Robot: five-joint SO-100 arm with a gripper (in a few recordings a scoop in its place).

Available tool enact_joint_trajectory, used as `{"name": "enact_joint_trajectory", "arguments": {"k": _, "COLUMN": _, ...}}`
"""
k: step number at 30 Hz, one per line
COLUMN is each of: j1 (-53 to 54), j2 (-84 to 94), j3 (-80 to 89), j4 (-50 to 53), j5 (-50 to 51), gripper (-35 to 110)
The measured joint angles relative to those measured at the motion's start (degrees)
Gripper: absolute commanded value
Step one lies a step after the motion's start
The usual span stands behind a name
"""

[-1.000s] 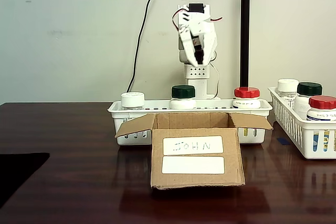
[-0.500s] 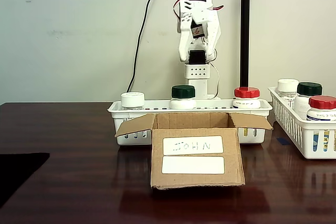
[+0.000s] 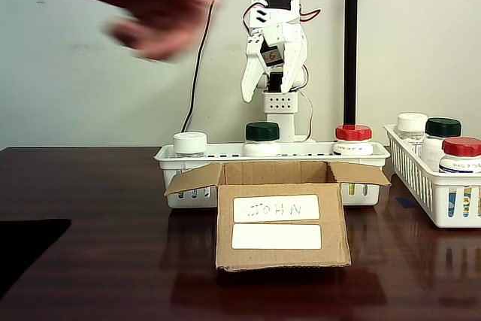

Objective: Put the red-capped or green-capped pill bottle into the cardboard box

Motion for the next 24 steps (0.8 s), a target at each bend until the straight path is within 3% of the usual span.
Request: {"name": "enact_joint_trajectory", "arguments": {"k": 24, "j1": -2.0, "j2": 0.6, "j3": 7.9, "j4": -10.6, "j5": 6.2, "gripper": 50}}
